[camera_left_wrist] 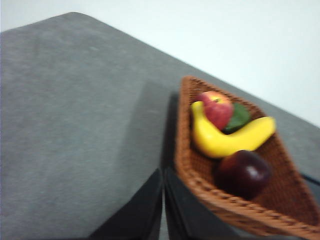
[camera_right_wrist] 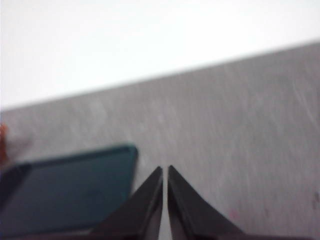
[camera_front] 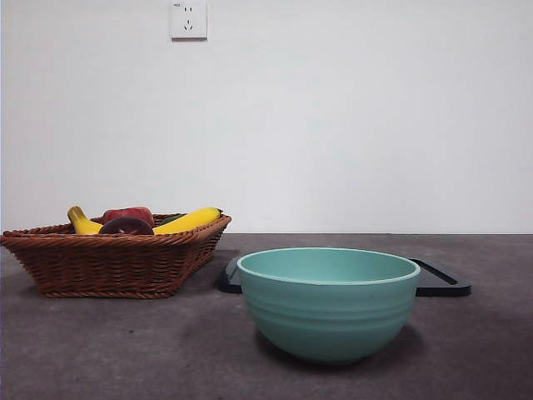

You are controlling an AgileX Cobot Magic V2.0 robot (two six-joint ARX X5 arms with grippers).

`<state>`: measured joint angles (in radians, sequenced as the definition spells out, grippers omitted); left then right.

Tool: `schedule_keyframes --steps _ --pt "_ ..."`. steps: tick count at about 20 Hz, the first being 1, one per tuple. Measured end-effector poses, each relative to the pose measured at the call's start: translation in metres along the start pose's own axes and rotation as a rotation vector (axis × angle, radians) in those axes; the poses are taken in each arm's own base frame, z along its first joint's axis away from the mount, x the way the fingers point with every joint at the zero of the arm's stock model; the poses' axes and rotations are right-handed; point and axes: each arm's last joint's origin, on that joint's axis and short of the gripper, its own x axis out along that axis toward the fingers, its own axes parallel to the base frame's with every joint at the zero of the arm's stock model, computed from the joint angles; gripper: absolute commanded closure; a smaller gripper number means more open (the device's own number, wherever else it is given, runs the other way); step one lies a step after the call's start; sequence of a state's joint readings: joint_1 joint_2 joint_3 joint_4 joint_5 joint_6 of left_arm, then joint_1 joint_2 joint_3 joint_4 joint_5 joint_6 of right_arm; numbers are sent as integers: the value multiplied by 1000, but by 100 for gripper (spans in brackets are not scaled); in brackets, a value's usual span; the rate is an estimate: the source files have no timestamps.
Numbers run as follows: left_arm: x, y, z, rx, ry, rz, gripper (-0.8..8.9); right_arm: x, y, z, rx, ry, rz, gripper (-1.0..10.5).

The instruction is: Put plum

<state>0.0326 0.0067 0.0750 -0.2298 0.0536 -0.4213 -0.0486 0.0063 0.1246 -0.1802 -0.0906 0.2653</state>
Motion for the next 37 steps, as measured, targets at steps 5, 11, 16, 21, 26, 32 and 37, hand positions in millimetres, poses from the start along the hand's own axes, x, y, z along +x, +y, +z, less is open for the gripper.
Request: schedule_keyframes --steps 5,11,16,21,26,32,37 --pt "-12 -12 23 -24 2 -26 805 -12 10 30 2 -26 22 941" --pt "-25 -27 51 -17 62 -63 805 -21 21 62 6 54 45 941" --pt "-30 -40 72 23 154 -133 805 -20 30 86 -2 180 107 941" --pt "-27 -50 86 76 305 -207 805 -13 37 104 -16 347 178 941" --pt "-22 -61 104 133 445 -284 805 -4 45 122 -28 497 258 941" --pt "-14 -76 127 211 590 -345 805 8 58 132 -44 690 395 941" --pt "-12 -83 132 257 692 -394 805 15 68 129 -91 820 478 941"
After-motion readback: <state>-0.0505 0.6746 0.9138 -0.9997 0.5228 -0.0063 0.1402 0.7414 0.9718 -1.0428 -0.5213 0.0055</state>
